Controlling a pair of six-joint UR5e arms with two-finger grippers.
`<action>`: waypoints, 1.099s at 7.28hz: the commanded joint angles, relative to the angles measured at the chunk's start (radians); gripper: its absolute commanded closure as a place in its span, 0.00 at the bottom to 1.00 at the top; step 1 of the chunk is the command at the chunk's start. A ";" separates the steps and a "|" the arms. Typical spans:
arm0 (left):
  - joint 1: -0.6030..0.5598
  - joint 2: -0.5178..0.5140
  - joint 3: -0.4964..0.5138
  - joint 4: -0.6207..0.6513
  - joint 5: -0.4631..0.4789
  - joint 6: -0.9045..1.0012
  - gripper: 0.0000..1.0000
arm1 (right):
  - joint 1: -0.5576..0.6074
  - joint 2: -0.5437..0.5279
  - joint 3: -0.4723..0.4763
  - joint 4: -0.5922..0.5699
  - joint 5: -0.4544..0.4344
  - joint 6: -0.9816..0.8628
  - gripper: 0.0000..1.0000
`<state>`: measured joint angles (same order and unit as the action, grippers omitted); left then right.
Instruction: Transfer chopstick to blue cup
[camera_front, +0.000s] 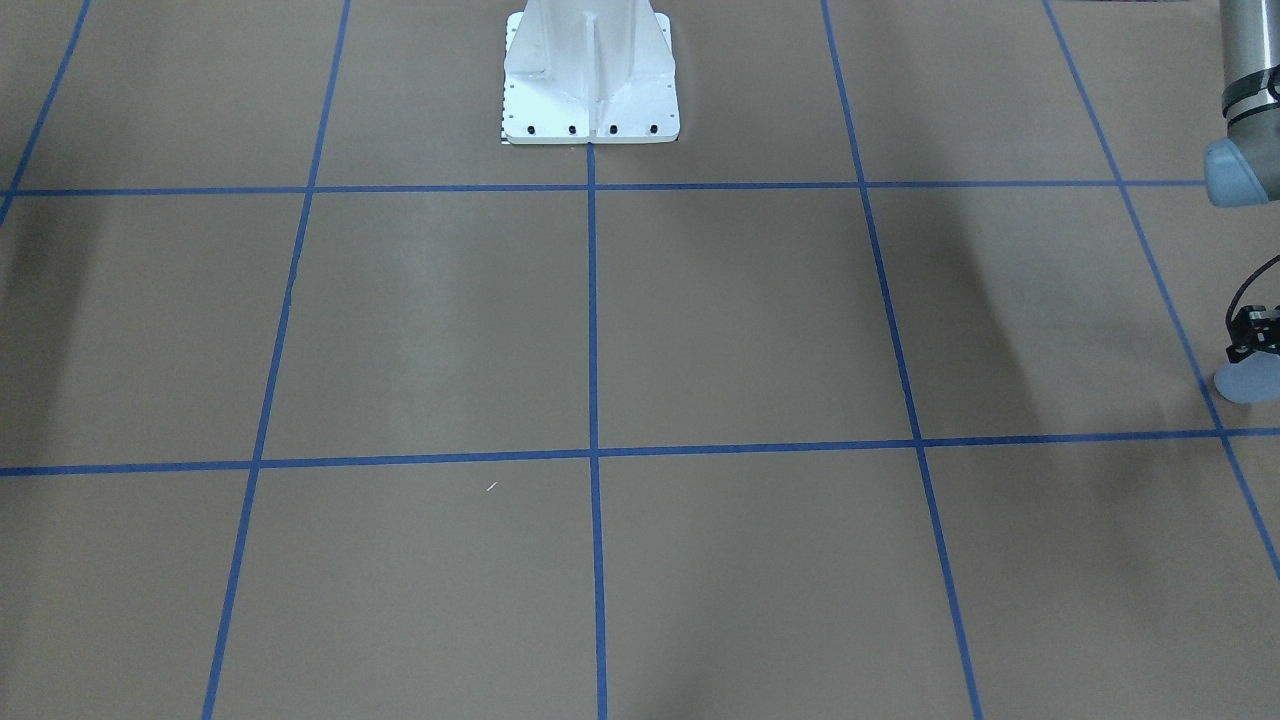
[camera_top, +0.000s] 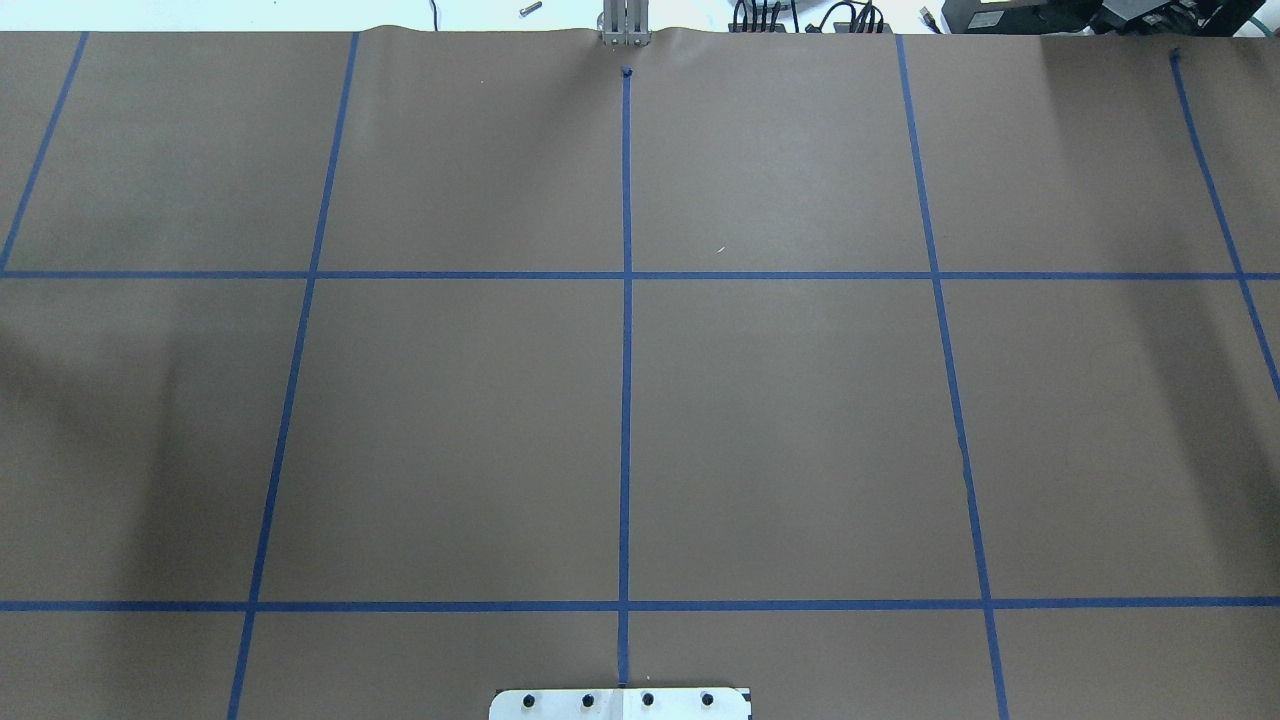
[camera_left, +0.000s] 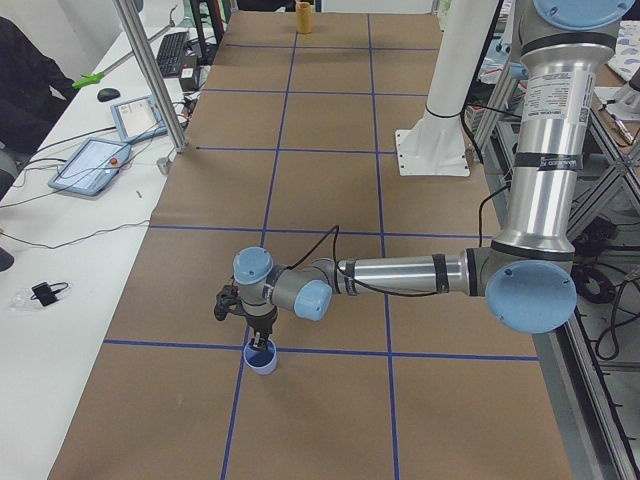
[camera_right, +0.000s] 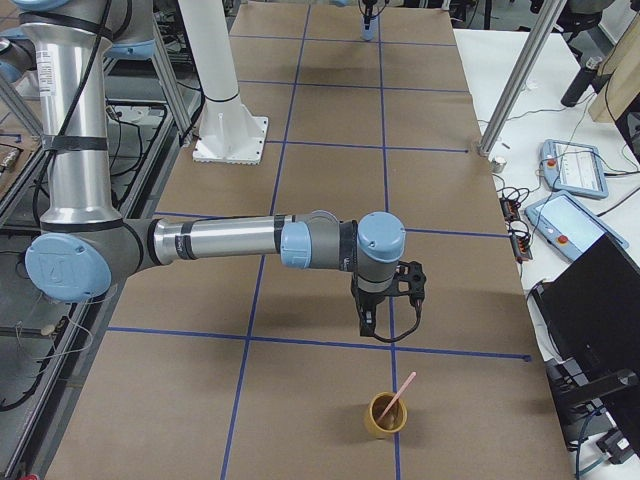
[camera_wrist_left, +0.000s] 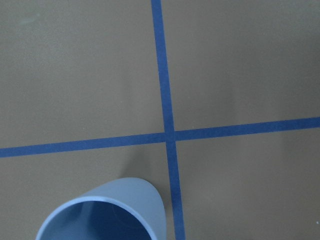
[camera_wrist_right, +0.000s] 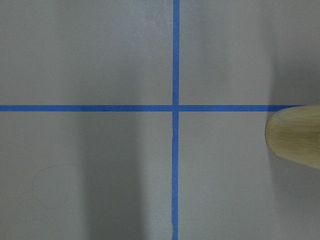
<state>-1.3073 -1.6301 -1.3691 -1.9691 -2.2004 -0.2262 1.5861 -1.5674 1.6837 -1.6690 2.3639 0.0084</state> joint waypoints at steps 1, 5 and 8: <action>-0.003 0.012 -0.013 0.004 0.002 0.036 1.00 | 0.000 0.001 -0.001 0.000 0.000 0.002 0.00; -0.033 -0.119 -0.179 0.329 0.002 0.039 1.00 | 0.000 0.001 0.001 0.000 0.002 0.001 0.00; 0.107 -0.400 -0.299 0.664 0.013 -0.259 1.00 | 0.000 0.000 0.005 0.000 0.034 0.002 0.00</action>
<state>-1.2902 -1.9472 -1.6161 -1.3786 -2.1875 -0.3001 1.5861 -1.5675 1.6857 -1.6694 2.3773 0.0106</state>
